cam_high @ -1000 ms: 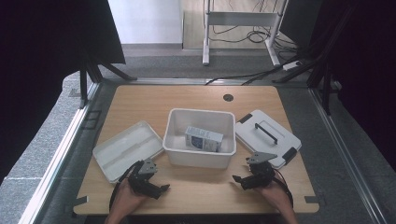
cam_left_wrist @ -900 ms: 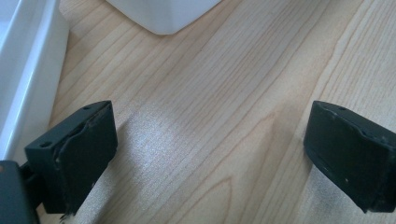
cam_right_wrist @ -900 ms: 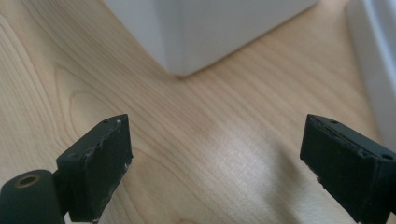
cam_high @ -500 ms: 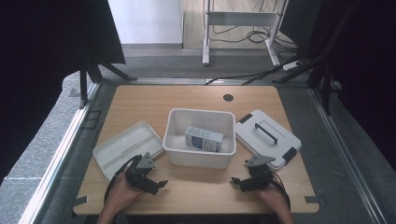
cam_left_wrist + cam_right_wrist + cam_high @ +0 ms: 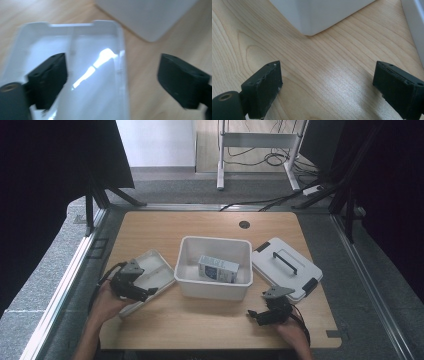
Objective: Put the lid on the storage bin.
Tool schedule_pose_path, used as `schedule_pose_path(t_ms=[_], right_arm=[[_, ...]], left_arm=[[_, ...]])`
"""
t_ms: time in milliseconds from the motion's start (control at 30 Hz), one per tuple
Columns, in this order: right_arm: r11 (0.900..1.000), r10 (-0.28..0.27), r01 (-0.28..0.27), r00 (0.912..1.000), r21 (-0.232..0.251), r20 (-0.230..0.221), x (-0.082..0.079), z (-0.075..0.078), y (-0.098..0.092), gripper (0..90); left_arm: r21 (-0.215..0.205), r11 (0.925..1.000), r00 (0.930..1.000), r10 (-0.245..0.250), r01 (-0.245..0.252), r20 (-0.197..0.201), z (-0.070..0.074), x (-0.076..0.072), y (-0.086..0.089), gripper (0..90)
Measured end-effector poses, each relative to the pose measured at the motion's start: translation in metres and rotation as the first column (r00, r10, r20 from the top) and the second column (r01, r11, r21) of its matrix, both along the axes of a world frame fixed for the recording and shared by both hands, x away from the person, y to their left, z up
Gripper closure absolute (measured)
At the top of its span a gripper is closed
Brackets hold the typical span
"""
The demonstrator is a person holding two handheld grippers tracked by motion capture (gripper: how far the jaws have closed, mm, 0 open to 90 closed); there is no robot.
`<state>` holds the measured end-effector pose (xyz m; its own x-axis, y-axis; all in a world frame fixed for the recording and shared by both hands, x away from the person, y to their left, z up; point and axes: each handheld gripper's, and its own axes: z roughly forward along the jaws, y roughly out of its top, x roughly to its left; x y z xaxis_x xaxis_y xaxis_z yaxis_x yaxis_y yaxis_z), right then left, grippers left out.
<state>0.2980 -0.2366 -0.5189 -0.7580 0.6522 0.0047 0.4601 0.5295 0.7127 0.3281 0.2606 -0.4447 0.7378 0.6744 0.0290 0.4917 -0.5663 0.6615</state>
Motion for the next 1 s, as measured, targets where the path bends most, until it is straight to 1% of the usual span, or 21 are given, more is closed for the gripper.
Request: schedule_pose_path(t_ms=[67, 133, 167, 233, 267, 300, 333, 400, 467, 533, 567, 600, 633, 667, 800, 900, 1000], right_arm=[[1.000, 0.000, 0.000, 1.0000, 0.000, 0.000, 0.000, 0.000, 0.000, 8.5], [1.000, -0.001, 0.001, 1.0000, 0.000, 0.000, 0.000, 0.000, 0.000, 8.6], [1.000, -0.002, 0.002, 1.0000, 0.001, 0.000, 0.000, 0.000, 0.000, 8.6], [1.000, -0.004, 0.004, 1.0000, 0.002, 0.000, 0.000, 0.000, 0.000, 8.8], [1.000, -0.004, 0.004, 1.0000, 0.002, 0.000, 0.000, 0.000, 0.000, 8.9], [1.000, -0.005, 0.005, 1.0000, 0.002, 0.001, 0.000, 0.000, 0.000, 9.0], [1.000, -0.005, 0.005, 1.0000, 0.002, 0.001, 0.000, 0.000, 0.000, 9.0], [1.000, -0.006, 0.006, 1.0000, 0.003, 0.001, 0.000, 0.000, 0.000, 9.2], [1.000, -0.006, 0.006, 1.0000, 0.003, 0.001, 0.000, 0.000, 0.000, 9.3], [1.000, -0.007, 0.007, 1.0000, 0.003, 0.001, 0.000, 0.000, 0.000, 9.4], [1.000, -0.007, 0.007, 1.0000, 0.003, 0.001, 0.000, 0.000, 0.000, 9.5], [1.000, -0.007, 0.007, 1.0000, 0.003, 0.001, 0.000, 0.000, 0.000, 9.5], [1.000, -0.007, 0.007, 1.0000, 0.003, 0.001, 0.000, 0.000, 0.000, 9.6], [1.000, -0.007, 0.007, 1.0000, 0.003, 0.001, 0.000, 0.000, 0.000, 9.7], [1.000, -0.008, 0.008, 1.0000, 0.004, 0.002, 0.000, 0.000, 0.000, 10.0], [1.000, -0.008, 0.008, 1.0000, 0.004, 0.001, 0.000, 0.000, 0.000, 10.2], [1.000, -0.007, 0.007, 1.0000, 0.003, 0.005, 0.000, 0.000, -0.001, 10.4]], left_arm=[[0.007, 0.9999, 0.9999, 0.015, -0.015, 0.004, 0.000, 0.007, 0.009, 21.6], [0.022, 0.9996, 0.9998, 0.020, -0.020, -0.002, -0.002, 0.016, 0.017, 31.2], [0.033, 0.9992, 0.9997, 0.025, -0.025, -0.006, -0.004, 0.020, 0.020, 33.9], [0.050, 0.9983, 0.9991, 0.033, -0.031, -0.027, -0.011, 0.029, 0.025, 41.7], [0.056, 0.9977, 0.9983, 0.040, -0.038, -0.043, -0.017, 0.034, 0.028, 44.7], [0.059, 0.9976, 0.9972, 0.040, -0.037, -0.062, -0.022, 0.037, 0.030, 50.4], [0.064, 0.9973, 0.9960, 0.042, -0.037, -0.079, -0.026, 0.040, 0.032, 53.9], [0.070, 0.9970, 0.9937, 0.041, -0.034, -0.104, -0.035, 0.044, 0.036, 59.5], [0.067, 0.9976, 0.9916, 0.026, -0.018, -0.127, -0.043, 0.046, 0.038, 66.1], [0.085, 0.9964, 0.9906, 0.021, -0.010, -0.135, -0.048, 0.046, 0.038, 72.3], [0.089, 0.9960, 0.9897, 0.005, 0.008, -0.143, -0.050, 0.046, 0.038, 75.5], [0.086, 0.9961, 0.9897, -0.007, 0.019, -0.143, -0.050, 0.046, 0.037, 80.2], [0.085, 0.9961, 0.9901, -0.012, 0.024, -0.140, -0.050, 0.045, 0.037, 84.5], [0.099, 0.9948, 0.9911, -0.010, 0.023, -0.132, -0.050, 0.045, 0.037, 88.5], [0.125, 0.9908, 0.9904, -0.033, 0.051, -0.134, -0.046, 0.047, 0.037, 89.0], [0.138, 0.9870, 0.9901, -0.065, 0.082, -0.125, -0.036, 0.048, 0.041, 89.0], [0.141, 0.9830, 0.9887, -0.103, 0.118, -0.109, -0.018, 0.049, 0.046, 88.9]])
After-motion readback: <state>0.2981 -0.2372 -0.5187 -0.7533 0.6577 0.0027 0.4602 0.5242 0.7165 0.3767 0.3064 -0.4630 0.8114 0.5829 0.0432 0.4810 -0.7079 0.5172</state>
